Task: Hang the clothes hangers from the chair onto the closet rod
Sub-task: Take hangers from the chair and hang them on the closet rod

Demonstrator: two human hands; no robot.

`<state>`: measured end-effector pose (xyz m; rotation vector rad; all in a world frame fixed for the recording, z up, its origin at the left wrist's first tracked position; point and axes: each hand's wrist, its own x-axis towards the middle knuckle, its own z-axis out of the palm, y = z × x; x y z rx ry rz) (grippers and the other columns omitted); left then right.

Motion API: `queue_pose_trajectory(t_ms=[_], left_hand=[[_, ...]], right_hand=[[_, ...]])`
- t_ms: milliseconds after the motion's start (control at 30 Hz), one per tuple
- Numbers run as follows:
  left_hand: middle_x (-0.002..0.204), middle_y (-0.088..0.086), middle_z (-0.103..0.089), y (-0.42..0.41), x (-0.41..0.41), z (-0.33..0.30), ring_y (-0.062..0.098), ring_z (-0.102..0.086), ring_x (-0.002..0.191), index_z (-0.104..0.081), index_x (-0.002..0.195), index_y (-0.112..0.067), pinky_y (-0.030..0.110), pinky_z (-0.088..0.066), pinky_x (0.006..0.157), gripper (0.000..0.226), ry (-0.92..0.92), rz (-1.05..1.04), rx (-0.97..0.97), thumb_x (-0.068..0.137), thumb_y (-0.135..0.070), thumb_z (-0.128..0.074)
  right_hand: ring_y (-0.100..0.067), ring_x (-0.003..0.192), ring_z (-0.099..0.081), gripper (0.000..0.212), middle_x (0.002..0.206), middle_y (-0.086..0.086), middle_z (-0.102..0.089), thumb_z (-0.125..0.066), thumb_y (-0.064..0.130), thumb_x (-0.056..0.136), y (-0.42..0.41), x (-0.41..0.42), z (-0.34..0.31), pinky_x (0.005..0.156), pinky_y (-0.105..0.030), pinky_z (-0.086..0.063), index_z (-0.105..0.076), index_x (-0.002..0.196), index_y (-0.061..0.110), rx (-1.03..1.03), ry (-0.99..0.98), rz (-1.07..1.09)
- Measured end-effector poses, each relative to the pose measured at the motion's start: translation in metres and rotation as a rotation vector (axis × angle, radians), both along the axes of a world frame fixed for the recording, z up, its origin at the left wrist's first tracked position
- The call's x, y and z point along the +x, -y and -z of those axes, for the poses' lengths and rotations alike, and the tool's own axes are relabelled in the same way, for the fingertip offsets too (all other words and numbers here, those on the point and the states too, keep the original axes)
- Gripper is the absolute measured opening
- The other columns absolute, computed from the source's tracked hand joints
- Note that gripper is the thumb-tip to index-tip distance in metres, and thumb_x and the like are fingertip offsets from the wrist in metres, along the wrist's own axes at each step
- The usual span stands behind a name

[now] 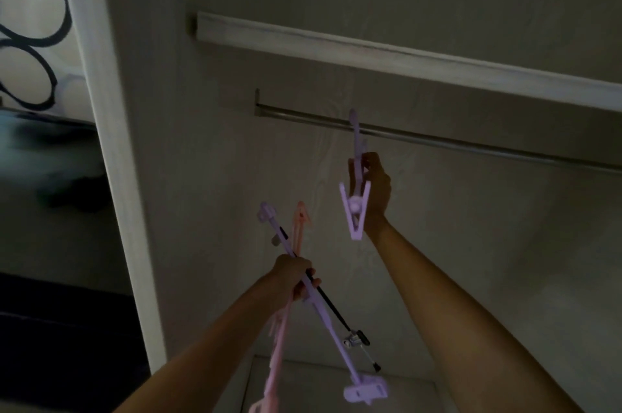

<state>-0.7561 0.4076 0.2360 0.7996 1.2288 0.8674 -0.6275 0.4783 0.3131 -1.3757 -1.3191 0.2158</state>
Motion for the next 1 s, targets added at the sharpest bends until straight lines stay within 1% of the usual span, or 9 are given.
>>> queue_pose_trajectory(t_ms=[100, 233, 400, 500, 567, 633, 700, 867, 1000], left_hand=[[0.066, 0.009, -0.051, -0.001, -0.002, 0.000, 0.005, -0.054, 0.027, -0.045, 0.070, -0.005, 0.010, -0.034, 0.027, 0.026, -0.016, 0.002, -0.001, 0.096, -0.002, -0.044], [0.068, 0.009, -0.052, -0.001, -0.005, -0.006, 0.005, -0.055, 0.028, -0.046, 0.072, -0.005, 0.011, -0.036, 0.028, 0.024, 0.000, -0.004, 0.009, 0.096, -0.003, -0.045], [0.069, 0.010, -0.050, 0.001, -0.008, -0.012, 0.006, -0.054, 0.027, -0.043, 0.079, -0.003, 0.011, -0.036, 0.027, 0.018, 0.021, -0.027, 0.035, 0.096, -0.002, -0.044], [0.068, 0.011, -0.050, 0.006, -0.009, -0.015, 0.006, -0.053, 0.025, -0.044, 0.073, -0.004, 0.010, -0.032, 0.026, 0.024, -0.011, -0.020, 0.051, 0.096, -0.002, -0.044], [0.069, 0.011, -0.050, 0.012, -0.011, -0.016, 0.005, -0.049, 0.022, -0.044, 0.072, -0.004, 0.009, -0.029, 0.025, 0.025, -0.036, -0.002, 0.050, 0.097, -0.003, -0.044], [0.070, 0.012, -0.051, 0.019, -0.013, -0.017, 0.005, -0.049, 0.022, -0.045, 0.074, -0.003, 0.009, -0.029, 0.024, 0.022, -0.034, 0.010, 0.047, 0.097, -0.004, -0.044], [0.070, 0.011, -0.051, 0.022, -0.014, -0.016, 0.005, -0.051, 0.024, -0.046, 0.074, -0.002, 0.010, -0.033, 0.025, 0.023, -0.013, 0.011, 0.040, 0.097, -0.004, -0.045], [0.068, 0.008, -0.052, 0.031, -0.008, -0.012, 0.006, -0.058, 0.031, -0.047, 0.072, -0.004, 0.014, -0.041, 0.032, 0.025, 0.025, -0.011, 0.025, 0.096, -0.004, -0.045], [0.067, 0.008, -0.053, 0.039, -0.001, -0.008, 0.006, -0.055, 0.028, -0.046, 0.073, -0.004, 0.016, -0.042, 0.036, 0.024, 0.005, -0.014, 0.011, 0.096, -0.004, -0.045]], right_hand=[[-0.016, 0.083, -0.048, 0.013, 0.083, 0.006, -0.050, -0.048, 0.009, 0.094, 0.004, -0.001, -0.010, 0.075, -0.026, -0.038, -0.049, 0.102, 0.019, -0.026, -0.033, 0.001], [-0.031, 0.099, -0.061, 0.033, 0.107, -0.019, -0.063, -0.053, 0.014, 0.094, 0.002, -0.005, -0.026, 0.083, -0.034, -0.047, -0.053, 0.121, -0.004, -0.115, -0.078, 0.052], [-0.024, 0.092, -0.056, 0.037, 0.093, -0.004, -0.053, -0.052, 0.016, 0.095, 0.002, -0.007, -0.003, 0.092, -0.034, -0.048, -0.048, 0.126, -0.003, -0.245, 0.053, -0.083], [-0.024, 0.131, -0.042, 0.055, 0.141, -0.009, -0.044, -0.047, 0.004, 0.094, 0.009, -0.001, -0.008, 0.104, -0.027, -0.034, -0.029, 0.145, 0.012, -0.415, 0.189, -0.270], [-0.025, 0.132, -0.041, 0.055, 0.150, -0.007, -0.034, -0.038, 0.002, 0.096, 0.018, 0.008, -0.020, 0.106, -0.031, -0.035, -0.027, 0.147, 0.021, -0.496, -0.045, -0.340], [-0.031, 0.120, -0.052, 0.043, 0.143, -0.010, -0.043, -0.042, 0.023, 0.099, 0.034, 0.015, -0.037, 0.098, -0.043, -0.043, -0.034, 0.141, 0.023, -0.584, -0.444, -0.433], [-0.034, 0.115, -0.057, 0.047, 0.135, -0.013, -0.048, -0.050, 0.046, 0.091, 0.050, 0.014, -0.053, 0.090, -0.048, -0.048, -0.035, 0.131, 0.026, -0.729, -0.644, -0.554], [-0.019, 0.105, -0.061, 0.076, 0.135, -0.005, -0.047, -0.066, 0.042, 0.082, 0.076, -0.031, -0.066, 0.087, -0.031, -0.051, -0.031, 0.144, 0.016, -0.795, -0.240, -0.582], [-0.027, 0.140, -0.029, 0.105, 0.156, -0.010, -0.015, -0.060, 0.057, 0.081, 0.060, -0.060, -0.052, 0.113, -0.037, -0.032, 0.002, 0.150, 0.008, -0.719, -0.011, -0.295]])
